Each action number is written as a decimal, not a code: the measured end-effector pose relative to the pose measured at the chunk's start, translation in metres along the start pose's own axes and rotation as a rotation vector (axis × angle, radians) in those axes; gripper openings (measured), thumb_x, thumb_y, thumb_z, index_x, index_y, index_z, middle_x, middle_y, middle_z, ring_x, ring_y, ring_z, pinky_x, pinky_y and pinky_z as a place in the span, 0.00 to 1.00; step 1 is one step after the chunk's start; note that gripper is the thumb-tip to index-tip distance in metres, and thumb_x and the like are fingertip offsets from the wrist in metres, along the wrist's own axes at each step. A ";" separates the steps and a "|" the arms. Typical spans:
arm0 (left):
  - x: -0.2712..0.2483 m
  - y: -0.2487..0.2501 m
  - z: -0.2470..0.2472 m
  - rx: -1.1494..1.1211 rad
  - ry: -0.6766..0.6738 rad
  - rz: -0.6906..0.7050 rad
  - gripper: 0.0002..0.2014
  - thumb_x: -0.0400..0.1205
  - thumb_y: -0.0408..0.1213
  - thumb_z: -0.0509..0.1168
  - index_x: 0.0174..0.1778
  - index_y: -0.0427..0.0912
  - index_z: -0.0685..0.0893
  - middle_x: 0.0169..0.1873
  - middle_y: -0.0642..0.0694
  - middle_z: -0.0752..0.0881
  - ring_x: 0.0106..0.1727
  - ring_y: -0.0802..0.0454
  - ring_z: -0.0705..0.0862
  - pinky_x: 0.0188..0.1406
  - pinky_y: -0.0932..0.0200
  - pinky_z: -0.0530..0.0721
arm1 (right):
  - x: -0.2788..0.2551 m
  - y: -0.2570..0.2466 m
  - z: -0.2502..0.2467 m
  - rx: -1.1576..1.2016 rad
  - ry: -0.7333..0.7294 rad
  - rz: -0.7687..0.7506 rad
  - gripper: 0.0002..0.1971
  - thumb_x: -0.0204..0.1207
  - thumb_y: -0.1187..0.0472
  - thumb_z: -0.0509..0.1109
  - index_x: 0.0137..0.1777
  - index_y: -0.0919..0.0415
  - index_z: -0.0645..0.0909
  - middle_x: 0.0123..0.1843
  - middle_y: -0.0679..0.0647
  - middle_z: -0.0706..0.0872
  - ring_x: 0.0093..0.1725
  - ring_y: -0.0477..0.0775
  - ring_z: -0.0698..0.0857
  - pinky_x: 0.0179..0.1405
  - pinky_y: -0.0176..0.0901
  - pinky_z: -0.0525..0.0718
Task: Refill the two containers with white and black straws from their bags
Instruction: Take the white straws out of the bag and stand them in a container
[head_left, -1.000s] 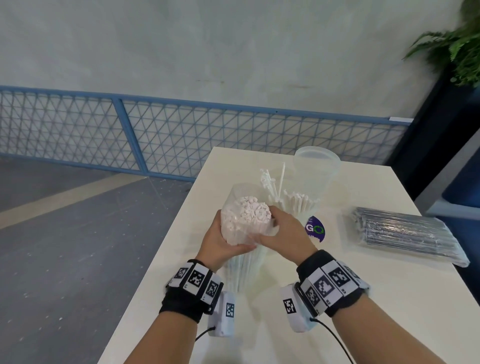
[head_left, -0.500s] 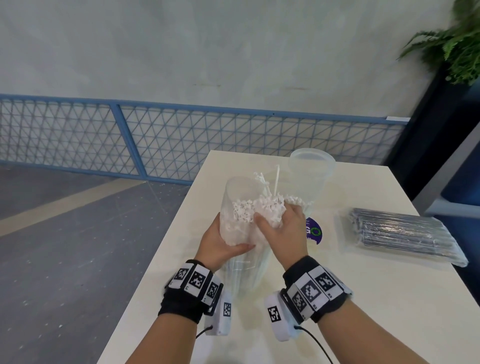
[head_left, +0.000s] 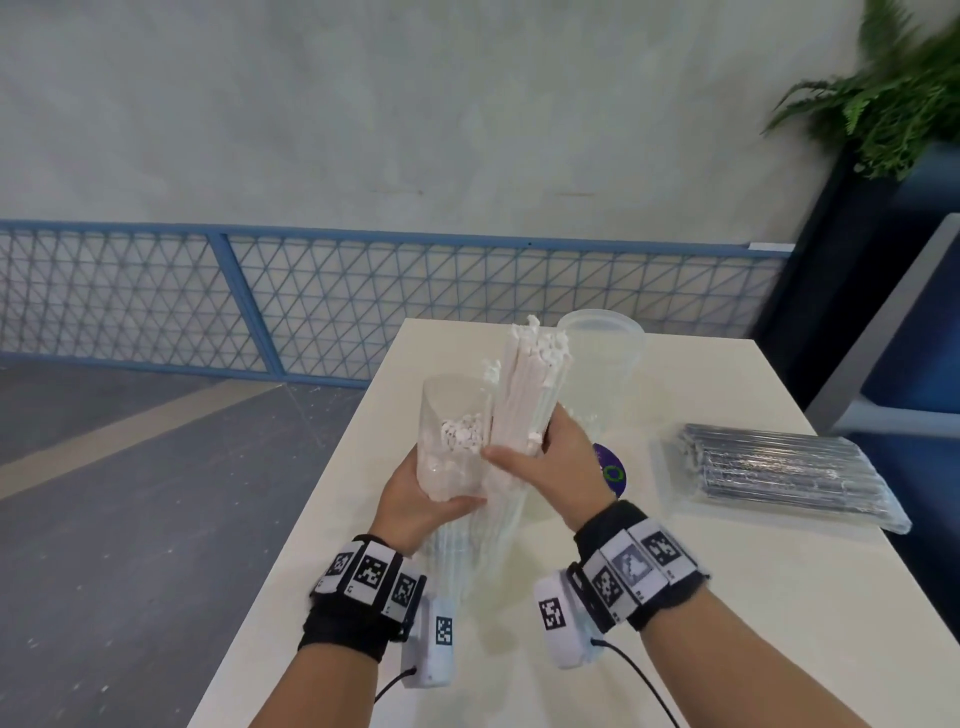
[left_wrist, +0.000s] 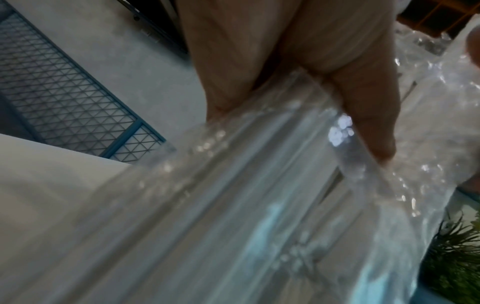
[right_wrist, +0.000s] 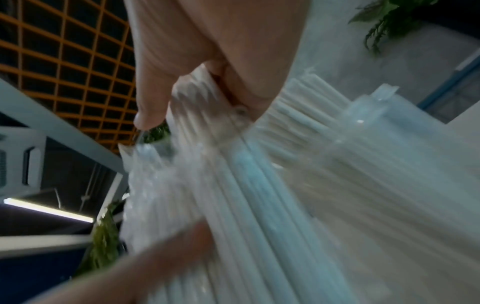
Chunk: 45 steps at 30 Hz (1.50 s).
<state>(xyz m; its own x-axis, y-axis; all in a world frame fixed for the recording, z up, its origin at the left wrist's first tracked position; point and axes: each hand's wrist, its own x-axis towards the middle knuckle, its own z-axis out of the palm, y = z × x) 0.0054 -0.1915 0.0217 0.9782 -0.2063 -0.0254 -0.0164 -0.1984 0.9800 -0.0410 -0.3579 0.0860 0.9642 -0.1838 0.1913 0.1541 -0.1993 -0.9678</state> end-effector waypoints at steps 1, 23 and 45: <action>0.000 0.000 0.001 0.001 0.005 0.006 0.38 0.50 0.44 0.83 0.58 0.48 0.81 0.51 0.51 0.89 0.55 0.52 0.86 0.57 0.51 0.84 | -0.003 0.006 0.002 -0.032 0.005 -0.002 0.27 0.63 0.62 0.81 0.59 0.50 0.73 0.49 0.37 0.82 0.50 0.35 0.82 0.45 0.22 0.81; -0.007 0.004 0.001 -0.068 0.043 0.001 0.36 0.51 0.46 0.82 0.57 0.48 0.81 0.50 0.51 0.88 0.54 0.54 0.86 0.53 0.54 0.83 | 0.030 -0.012 0.002 0.324 0.268 0.096 0.23 0.62 0.61 0.81 0.55 0.70 0.80 0.42 0.54 0.87 0.45 0.52 0.87 0.44 0.42 0.85; 0.003 0.010 -0.002 -0.111 0.005 -0.018 0.28 0.62 0.34 0.82 0.58 0.44 0.81 0.52 0.47 0.89 0.56 0.50 0.87 0.61 0.48 0.83 | 0.065 -0.057 -0.024 0.371 0.427 -0.006 0.05 0.71 0.67 0.70 0.42 0.67 0.77 0.28 0.54 0.80 0.28 0.53 0.80 0.33 0.43 0.79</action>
<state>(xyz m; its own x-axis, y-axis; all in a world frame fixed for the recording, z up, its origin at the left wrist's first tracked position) 0.0083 -0.1921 0.0316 0.9790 -0.1992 -0.0424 0.0239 -0.0944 0.9952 0.0081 -0.3812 0.1575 0.8021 -0.5719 0.1720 0.2997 0.1363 -0.9442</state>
